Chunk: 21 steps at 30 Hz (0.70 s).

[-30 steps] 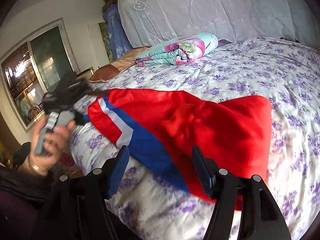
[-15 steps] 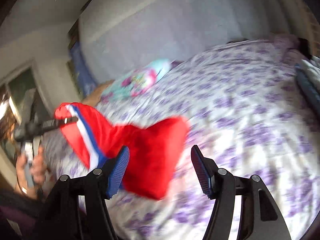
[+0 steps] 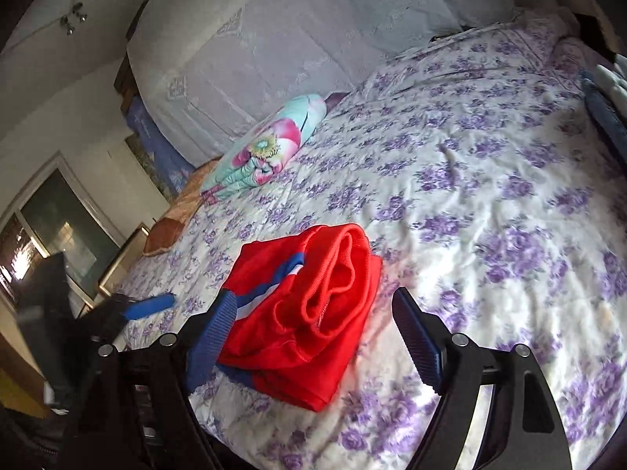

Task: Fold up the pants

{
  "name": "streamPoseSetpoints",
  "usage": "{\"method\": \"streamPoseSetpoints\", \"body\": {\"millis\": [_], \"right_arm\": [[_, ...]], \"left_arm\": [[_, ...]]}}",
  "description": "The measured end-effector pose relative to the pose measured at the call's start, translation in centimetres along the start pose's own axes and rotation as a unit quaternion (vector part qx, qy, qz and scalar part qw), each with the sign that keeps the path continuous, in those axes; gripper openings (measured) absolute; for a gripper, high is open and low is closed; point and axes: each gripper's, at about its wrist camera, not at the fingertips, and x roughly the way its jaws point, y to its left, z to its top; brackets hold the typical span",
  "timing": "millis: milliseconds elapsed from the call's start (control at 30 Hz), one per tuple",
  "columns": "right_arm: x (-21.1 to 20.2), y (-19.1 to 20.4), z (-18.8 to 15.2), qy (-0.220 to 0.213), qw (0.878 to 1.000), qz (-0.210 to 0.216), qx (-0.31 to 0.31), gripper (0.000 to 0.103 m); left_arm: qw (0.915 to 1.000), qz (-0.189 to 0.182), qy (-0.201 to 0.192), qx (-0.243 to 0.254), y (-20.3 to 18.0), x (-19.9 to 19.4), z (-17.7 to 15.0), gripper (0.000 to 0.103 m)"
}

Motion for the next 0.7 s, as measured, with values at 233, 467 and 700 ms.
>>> {"method": "streamPoseSetpoints", "body": {"millis": [233, 467, 700], "right_arm": [[8.4, 0.1, -1.5, 0.115, 0.992, -0.047, -0.019, 0.021], [2.6, -1.2, -0.6, 0.045, 0.999, -0.021, 0.022, 0.099], [6.3, -3.6, -1.9, 0.114, 0.989, 0.035, 0.083, 0.099]], "left_arm": [[0.9871, -0.055, 0.105, -0.108, 4.5, 7.8, -3.4, 0.088], [0.9672, -0.156, 0.061, -0.191, 9.4, 3.8, -3.8, 0.094], [0.9179, -0.228, 0.089, -0.313, 16.2, 8.5, -5.3, 0.098]]}}
